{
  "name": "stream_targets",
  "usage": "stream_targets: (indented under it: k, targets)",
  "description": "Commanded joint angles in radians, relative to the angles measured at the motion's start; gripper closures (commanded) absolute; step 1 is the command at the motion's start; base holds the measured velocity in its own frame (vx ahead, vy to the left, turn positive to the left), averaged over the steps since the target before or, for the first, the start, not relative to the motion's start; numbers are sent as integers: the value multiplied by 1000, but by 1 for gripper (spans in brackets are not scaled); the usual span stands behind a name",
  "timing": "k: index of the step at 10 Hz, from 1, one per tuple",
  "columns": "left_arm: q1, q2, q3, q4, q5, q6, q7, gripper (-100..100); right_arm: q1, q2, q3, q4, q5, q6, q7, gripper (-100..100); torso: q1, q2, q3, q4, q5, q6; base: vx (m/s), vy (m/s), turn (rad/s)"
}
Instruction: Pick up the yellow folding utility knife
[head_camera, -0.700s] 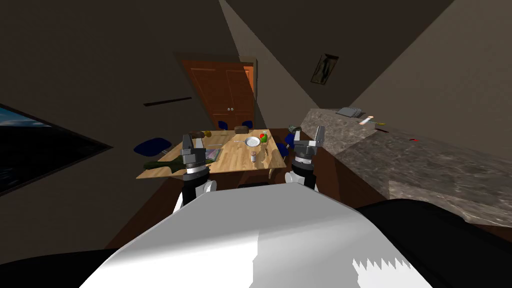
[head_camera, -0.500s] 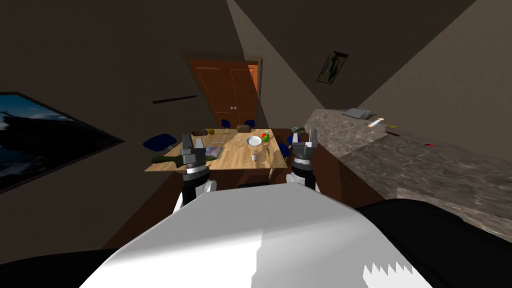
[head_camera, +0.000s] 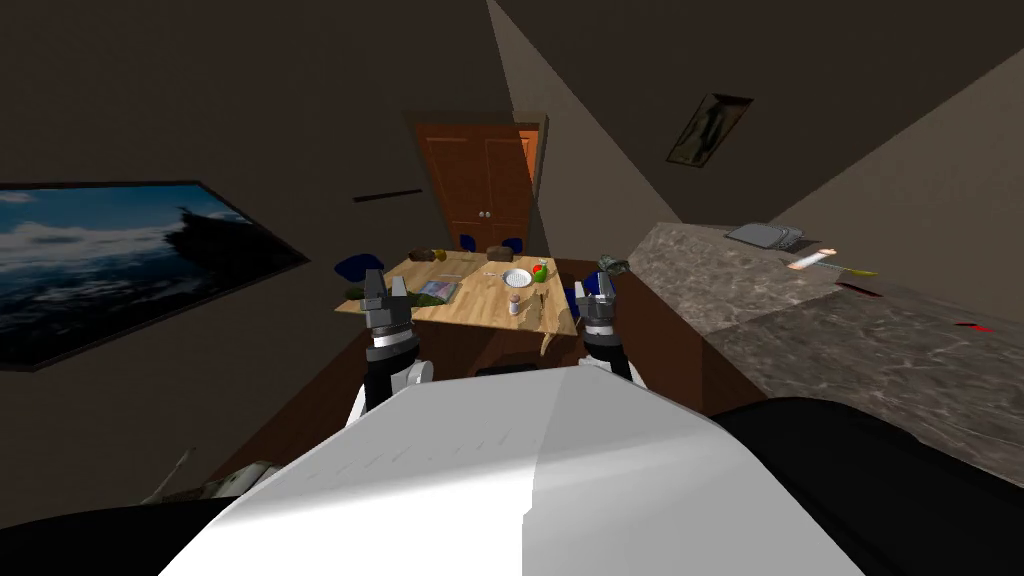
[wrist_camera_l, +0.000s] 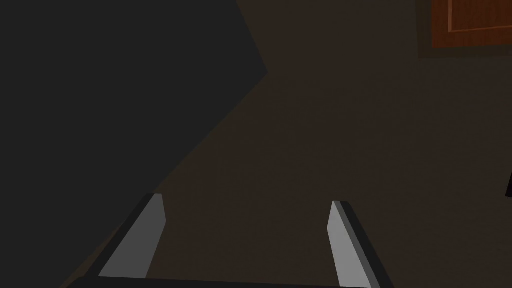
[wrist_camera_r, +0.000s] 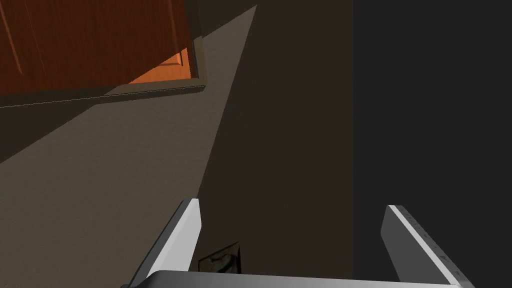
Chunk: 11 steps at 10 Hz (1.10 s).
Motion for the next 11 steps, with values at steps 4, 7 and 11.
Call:
stream_targets:
  k: [4,7,11]
  targets:
    - [0,0,0,0,0,0,0,0,73,-104,33,43,19,35,-62,-100,-1,0,0,0,0,0,-105,-46,233]
    - [0,0,0,0,0,0,0,0,116,-185,56,102,30,60,-121,-100,1,-2,-1,0,0,1,-100,-15,259]
    - [0,0,0,0,0,0,0,0,177,-302,101,198,47,101,-218,-100,-1,-1,0,0,0,1,-128,-19,354]
